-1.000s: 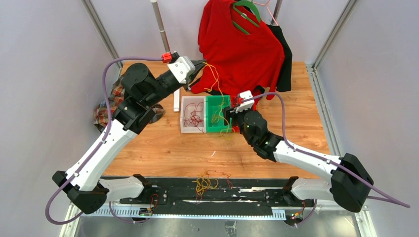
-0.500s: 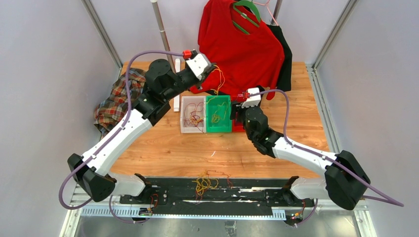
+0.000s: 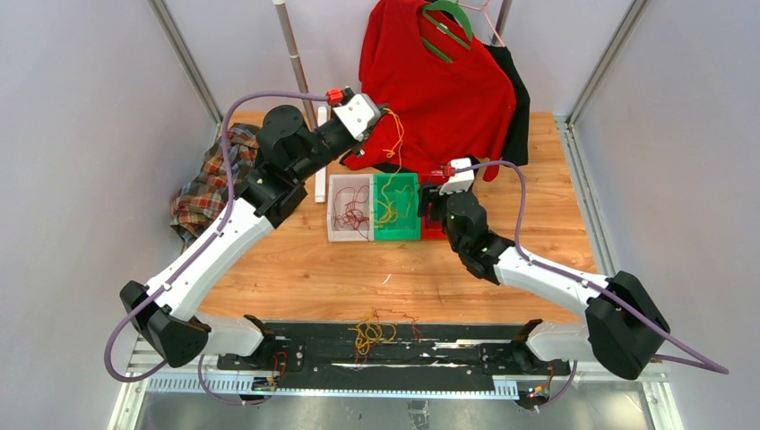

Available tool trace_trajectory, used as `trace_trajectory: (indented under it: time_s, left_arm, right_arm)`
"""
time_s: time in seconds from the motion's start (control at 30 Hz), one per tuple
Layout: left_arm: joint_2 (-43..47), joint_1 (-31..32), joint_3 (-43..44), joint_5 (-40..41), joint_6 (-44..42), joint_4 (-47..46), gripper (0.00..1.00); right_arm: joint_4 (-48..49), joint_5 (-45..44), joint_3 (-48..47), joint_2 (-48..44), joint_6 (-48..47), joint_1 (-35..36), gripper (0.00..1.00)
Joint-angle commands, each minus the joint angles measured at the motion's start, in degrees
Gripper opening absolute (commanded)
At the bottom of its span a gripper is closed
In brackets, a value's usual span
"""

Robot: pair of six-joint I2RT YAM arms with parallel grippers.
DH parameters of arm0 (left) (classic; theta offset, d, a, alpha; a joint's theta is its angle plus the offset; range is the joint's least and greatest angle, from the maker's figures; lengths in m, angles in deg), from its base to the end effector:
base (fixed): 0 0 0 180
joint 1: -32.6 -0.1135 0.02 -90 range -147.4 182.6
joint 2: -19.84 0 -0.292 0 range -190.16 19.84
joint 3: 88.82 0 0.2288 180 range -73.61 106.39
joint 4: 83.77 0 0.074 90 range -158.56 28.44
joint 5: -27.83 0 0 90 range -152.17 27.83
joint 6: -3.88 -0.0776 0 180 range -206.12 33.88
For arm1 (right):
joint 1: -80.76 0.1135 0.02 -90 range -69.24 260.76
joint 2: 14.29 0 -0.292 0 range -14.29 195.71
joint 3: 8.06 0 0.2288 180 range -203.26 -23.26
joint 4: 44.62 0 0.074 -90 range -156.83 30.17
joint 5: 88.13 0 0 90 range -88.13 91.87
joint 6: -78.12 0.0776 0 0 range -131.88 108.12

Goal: Untangle the cables

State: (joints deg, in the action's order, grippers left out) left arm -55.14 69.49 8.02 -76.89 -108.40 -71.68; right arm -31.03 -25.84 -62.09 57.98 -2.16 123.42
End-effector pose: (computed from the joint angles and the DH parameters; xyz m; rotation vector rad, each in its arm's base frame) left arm 0.2310 -0.1980 0.5060 0.8784 1.1121 -0.3909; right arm 0.2382 0.1704 0.3084 -0.1054 1.6477 0.2988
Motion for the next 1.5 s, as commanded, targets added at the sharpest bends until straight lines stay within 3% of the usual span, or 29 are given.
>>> trace_trajectory:
  time_s: [0.0,0.63,0.87,1.17,1.47]
  left_arm:
    - [0.7,0.4,1.7,0.3,-0.9,-2.8,0.0]
    - [-8.3,0.4,2.8,1.5,-4.9,-5.4,0.01]
    - [-6.9,0.4,-3.2,1.8,-5.3,-5.3,0.0]
    - [-7.5,0.4,-12.3,2.2,-10.2,-0.3,0.0]
    - [-16.2,0.7,-8.0,0.4,-7.4,10.0,0.0]
  right_arm:
    - [0.0,1.5,0.5,0.4,1.4,-1.2,0.67]
    - [2.0,3.3,4.6,-3.5,2.1,-3.4,0.67]
    - [-1.9,-0.4,6.1,-7.2,3.0,-3.9,0.68]
    - [-6.6,-2.0,6.7,-11.5,3.7,-5.7,0.68]
    - [-8.7,-0.8,6.2,-11.9,5.3,-6.9,0.68]
